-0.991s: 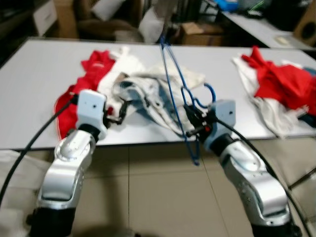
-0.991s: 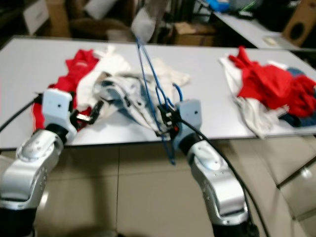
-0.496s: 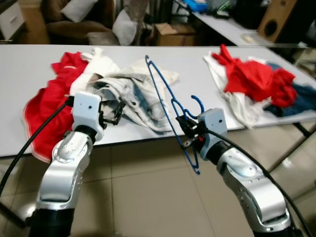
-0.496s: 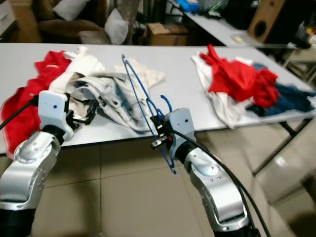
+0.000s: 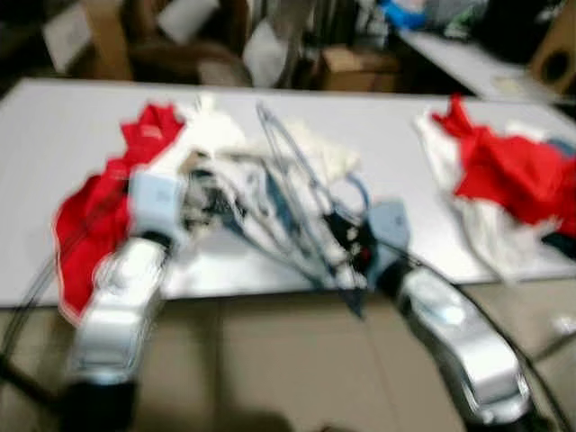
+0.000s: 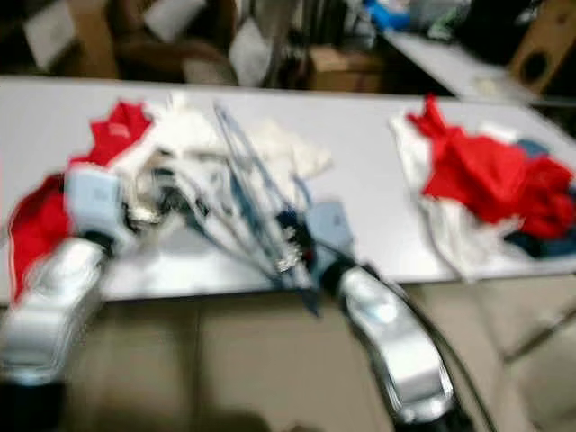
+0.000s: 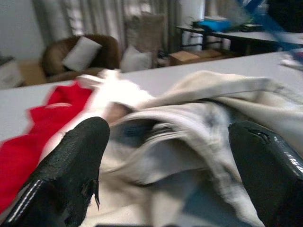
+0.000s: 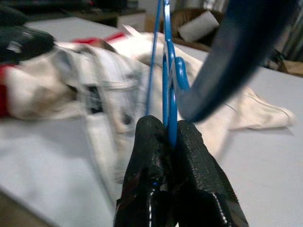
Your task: Hang hanger
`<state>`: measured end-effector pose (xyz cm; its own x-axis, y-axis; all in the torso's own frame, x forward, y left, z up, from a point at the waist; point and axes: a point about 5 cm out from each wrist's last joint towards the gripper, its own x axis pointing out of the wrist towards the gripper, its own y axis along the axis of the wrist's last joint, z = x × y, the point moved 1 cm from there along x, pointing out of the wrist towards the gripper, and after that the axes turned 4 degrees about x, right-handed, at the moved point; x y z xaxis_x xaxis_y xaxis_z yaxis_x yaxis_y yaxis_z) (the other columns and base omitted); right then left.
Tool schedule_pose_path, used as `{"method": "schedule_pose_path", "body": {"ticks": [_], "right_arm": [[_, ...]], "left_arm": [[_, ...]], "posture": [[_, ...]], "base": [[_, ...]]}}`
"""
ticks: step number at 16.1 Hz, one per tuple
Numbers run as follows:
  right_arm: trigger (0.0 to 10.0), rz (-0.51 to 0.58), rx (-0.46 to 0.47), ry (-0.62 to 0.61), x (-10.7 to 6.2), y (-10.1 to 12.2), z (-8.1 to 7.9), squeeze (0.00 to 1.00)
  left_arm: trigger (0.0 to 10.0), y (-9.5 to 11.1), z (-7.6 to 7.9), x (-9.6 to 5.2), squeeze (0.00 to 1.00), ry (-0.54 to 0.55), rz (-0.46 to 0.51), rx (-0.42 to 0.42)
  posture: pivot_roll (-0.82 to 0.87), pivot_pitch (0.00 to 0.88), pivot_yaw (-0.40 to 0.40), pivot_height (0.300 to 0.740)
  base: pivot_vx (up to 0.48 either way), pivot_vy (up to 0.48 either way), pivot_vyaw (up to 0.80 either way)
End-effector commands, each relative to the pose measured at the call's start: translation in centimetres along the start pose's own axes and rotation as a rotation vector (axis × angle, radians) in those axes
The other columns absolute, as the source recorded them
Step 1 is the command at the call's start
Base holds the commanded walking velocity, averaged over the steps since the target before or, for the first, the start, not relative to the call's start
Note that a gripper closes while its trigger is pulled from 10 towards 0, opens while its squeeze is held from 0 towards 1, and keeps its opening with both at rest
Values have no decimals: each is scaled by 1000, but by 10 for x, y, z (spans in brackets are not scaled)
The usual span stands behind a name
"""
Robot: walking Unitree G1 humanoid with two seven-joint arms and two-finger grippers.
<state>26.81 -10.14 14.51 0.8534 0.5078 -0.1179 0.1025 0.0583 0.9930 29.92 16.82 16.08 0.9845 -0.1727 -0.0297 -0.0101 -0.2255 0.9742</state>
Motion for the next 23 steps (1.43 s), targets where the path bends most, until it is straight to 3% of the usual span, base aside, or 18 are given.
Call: {"method": "schedule_pose_path", "body": {"ticks": [1,3,5,7,8,9,10,12,16,17,19,21,23], "right_arm": [[10000,22,-8,7,1,5,-1,0],[10000,14,1,50,3,2,-4,0],[10000,25,128,179,6,5,-12,0],[10000,25,155,203,10,11,-13,0],[10000,4,251,115,26,15,-4,0],[10000,-2,276,89,29,14,-2,0],[10000,-50,373,-23,38,6,10,0],[10000,-85,450,-71,44,-3,21,0],[10000,-119,369,-315,40,-17,73,0],[10000,-77,313,-419,33,-11,96,0],[10000,-34,276,-507,25,-4,115,0],[10000,8,179,-601,14,7,141,0],[10000,63,153,-602,11,16,147,0]], "left_arm": [[10000,3,-8,-1,0,27,6,13],[10000,3,-13,-1,0,51,4,12],[10000,6,-22,-2,0,76,16,18],[10000,6,-26,-2,0,75,4,47],[10000,7,-30,-3,0,54,4,96],[10000,7,-31,-3,0,46,7,105],[10000,8,-31,-5,0,-2,8,144],[10000,9,-32,-9,0,-44,3,173],[10000,10,-44,-10,0,-24,1,197],[10000,11,-47,-11,0,-21,7,200],[10000,11,-49,-11,0,-20,8,200],[10000,10,-49,-10,0,-25,8,201],[10000,9,-46,-8,0,-54,12,196]], "posture": [[-47,0,-61,740],[-46,0,-63,740],[-47,0,-65,740],[-46,0,-67,740],[-43,0,-71,740],[-40,0,-74,740],[-37,0,-79,740],[-31,0,-83,740],[-32,0,-79,740],[-37,0,-71,740],[-40,0,-68,740],[-46,0,-60,740],[-49,0,-57,740]], "base": [[364,0,0],[341,0,0],[0,0,0],[0,0,0],[0,0,0],[0,0,0],[0,0,0],[0,0,0],[0,0,0],[0,0,0],[0,0,0],[0,0,0],[0,0,0]]}}
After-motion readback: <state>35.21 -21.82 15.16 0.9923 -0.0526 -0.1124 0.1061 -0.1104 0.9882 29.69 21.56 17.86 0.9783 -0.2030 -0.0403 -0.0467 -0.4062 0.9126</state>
